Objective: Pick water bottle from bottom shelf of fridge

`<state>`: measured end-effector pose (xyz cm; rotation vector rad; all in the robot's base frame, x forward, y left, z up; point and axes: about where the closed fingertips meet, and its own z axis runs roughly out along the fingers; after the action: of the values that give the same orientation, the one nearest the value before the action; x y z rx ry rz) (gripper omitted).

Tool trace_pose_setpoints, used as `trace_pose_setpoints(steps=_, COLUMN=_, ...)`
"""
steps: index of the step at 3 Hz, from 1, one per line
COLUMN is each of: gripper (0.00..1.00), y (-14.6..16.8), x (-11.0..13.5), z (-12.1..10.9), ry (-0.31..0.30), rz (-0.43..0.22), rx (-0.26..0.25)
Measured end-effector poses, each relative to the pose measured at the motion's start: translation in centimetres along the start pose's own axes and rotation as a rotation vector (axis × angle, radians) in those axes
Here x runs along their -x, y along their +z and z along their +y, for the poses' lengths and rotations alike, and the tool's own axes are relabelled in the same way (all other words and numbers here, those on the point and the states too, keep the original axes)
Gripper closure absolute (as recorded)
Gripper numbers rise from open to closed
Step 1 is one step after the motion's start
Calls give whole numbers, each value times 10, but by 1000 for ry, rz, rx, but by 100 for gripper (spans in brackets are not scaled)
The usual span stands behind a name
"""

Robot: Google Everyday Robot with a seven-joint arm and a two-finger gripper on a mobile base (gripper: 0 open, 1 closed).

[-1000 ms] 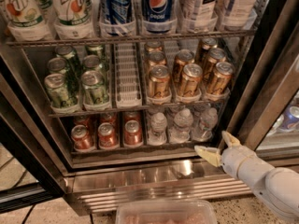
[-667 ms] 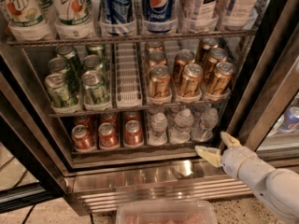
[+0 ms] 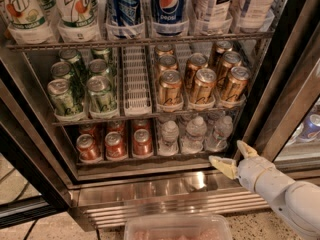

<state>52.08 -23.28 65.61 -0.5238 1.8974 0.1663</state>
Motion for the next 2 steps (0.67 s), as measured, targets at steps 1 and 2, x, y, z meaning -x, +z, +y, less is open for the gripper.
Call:
trace_pose_setpoints(steps=1, gripper=35, y=-1, x=3, z=0, ry=0, rz=-2, rx=-1)
trace_pose_setpoints(steps=2, gripper=32, y=-2, x=5, z=0, ry=0, rz=-3, rx=-1)
